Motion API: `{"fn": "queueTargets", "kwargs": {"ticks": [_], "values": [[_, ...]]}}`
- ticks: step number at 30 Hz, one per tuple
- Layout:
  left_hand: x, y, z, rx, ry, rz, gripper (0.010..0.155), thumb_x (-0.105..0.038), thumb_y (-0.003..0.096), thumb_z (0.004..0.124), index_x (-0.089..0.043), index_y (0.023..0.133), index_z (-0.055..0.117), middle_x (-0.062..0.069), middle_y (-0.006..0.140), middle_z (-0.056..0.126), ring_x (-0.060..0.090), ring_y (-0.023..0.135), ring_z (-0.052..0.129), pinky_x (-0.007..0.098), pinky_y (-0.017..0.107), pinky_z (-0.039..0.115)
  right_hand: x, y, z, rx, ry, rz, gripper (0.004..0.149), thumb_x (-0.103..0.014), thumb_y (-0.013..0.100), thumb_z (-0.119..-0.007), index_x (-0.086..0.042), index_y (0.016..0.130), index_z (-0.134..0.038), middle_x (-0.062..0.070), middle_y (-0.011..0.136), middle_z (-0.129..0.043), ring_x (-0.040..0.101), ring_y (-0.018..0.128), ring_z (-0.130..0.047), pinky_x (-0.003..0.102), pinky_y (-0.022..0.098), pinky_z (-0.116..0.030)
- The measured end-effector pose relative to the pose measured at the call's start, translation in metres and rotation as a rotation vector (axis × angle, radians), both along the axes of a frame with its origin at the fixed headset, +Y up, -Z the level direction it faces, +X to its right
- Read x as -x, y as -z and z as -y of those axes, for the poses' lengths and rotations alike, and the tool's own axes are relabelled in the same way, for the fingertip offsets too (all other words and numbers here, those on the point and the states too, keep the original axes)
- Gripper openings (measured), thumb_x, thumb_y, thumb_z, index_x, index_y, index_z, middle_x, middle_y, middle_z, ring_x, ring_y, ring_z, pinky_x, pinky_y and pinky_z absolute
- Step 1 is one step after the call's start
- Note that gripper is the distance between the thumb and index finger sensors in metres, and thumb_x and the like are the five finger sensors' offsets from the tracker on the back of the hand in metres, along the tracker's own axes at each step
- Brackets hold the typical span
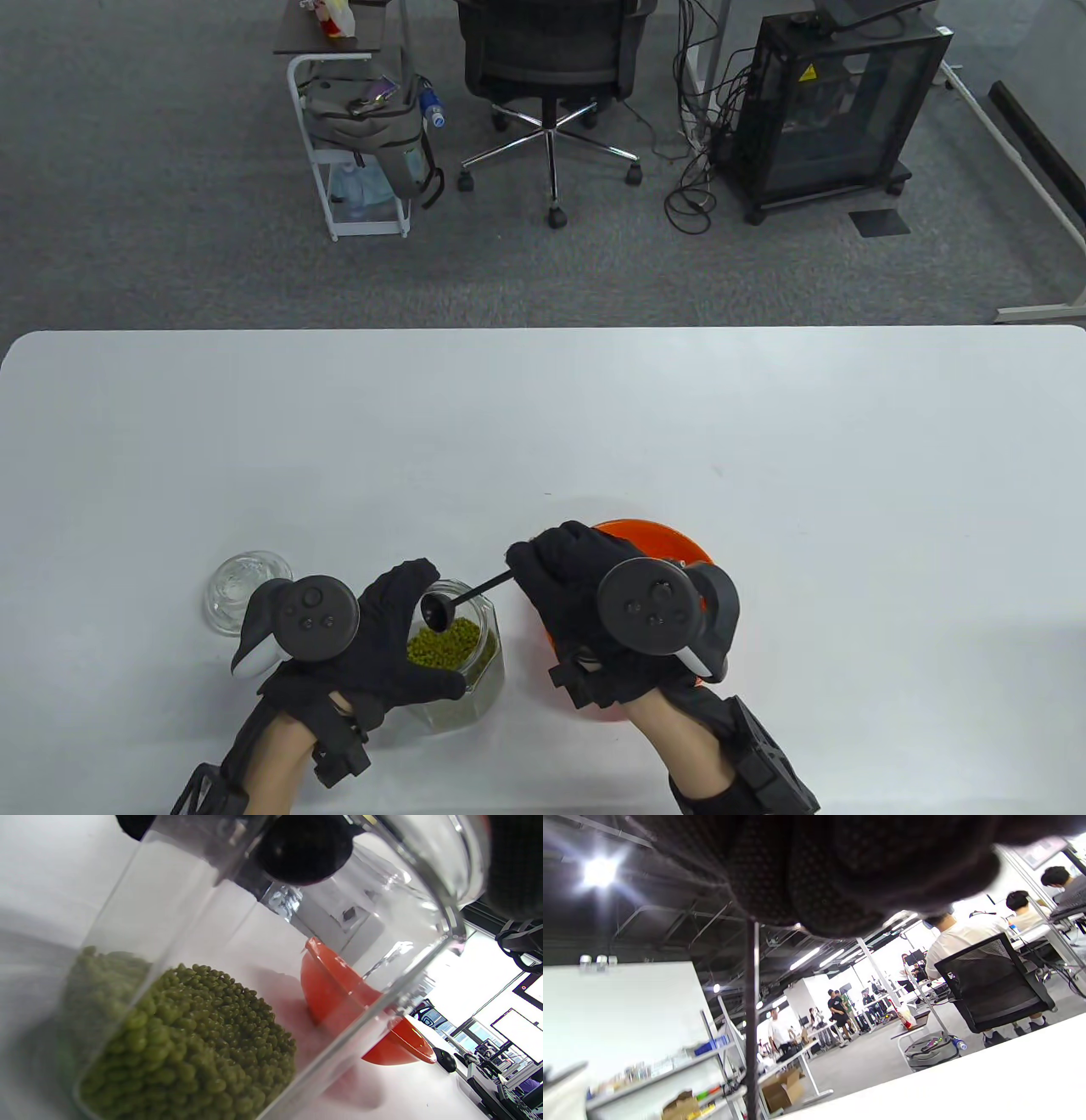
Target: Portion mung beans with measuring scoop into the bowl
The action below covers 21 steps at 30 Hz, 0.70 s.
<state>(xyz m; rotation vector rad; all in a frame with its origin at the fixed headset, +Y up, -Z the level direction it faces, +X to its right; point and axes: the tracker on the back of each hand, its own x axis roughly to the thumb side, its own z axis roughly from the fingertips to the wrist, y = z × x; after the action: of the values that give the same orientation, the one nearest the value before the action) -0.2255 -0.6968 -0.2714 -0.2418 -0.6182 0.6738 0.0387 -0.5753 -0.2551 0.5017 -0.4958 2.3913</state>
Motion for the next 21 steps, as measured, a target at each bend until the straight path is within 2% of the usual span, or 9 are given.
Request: {"fn": "queueTargets", "kwargs": {"ticks": [7,12,16,18,21], "values": [[0.0,0.0,0.0,0.0,0.0,0.0,0.125,-0.082,0.0394,0.088,-0.001,0.109,0.024,0.031,0.115,0.033,0.062,0.103,0.051,0.068,0.073,0.057,0.029,-0.001,0.012,-0.042,-0.159,-0.023,0.042,-0.046,0.047,-0.083,-0.01,0.059,-0.099,0.013,0.049,-0.102,0.022,0.024,-0.101,0.037,0.021,-0.087],[0.0,0.0,0.0,0.0,-0.001,0.001,0.124,-0.082,0.0395,0.088,-0.001,0.109,0.024,0.031,0.115,0.032,0.062,0.103,0.051,0.068,0.073,0.057,0.046,-0.006,0.028,-0.136,-0.3,-0.044,0.041,-0.048,0.047,-0.084,-0.012,0.059,-0.1,0.012,0.05,-0.103,0.022,0.025,-0.101,0.036,0.022,-0.087],[0.0,0.0,0.0,0.001,-0.002,0.0,0.125,-0.082,0.0393,0.088,-0.001,0.109,0.024,0.031,0.115,0.033,0.062,0.103,0.051,0.068,0.073,0.057,0.051,-0.009,0.037,-0.208,-0.288,-0.063,0.042,-0.048,0.046,-0.084,-0.012,0.057,-0.1,0.011,0.048,-0.103,0.021,0.023,-0.101,0.036,0.022,-0.088],[0.0,0.0,0.0,0.0,-0.001,0.0,0.125,-0.082,0.0394,0.088,-0.001,0.109,0.024,0.031,0.115,0.033,0.062,0.103,0.051,0.068,0.073,0.057,0.05,-0.008,0.04,-0.168,-0.248,-0.11,0.042,-0.048,0.046,-0.083,-0.012,0.057,-0.1,0.011,0.048,-0.103,0.021,0.023,-0.101,0.036,0.021,-0.088],[0.0,0.0,0.0,0.001,-0.001,0.0,0.124,-0.082,0.0396,0.088,-0.001,0.109,0.024,0.031,0.115,0.032,0.062,0.103,0.051,0.068,0.073,0.057,0.048,-0.003,0.053,-0.046,-0.147,-0.173,0.042,-0.046,0.047,-0.082,-0.01,0.058,-0.1,0.012,0.048,-0.104,0.022,0.023,-0.102,0.036,0.021,-0.088]]}}
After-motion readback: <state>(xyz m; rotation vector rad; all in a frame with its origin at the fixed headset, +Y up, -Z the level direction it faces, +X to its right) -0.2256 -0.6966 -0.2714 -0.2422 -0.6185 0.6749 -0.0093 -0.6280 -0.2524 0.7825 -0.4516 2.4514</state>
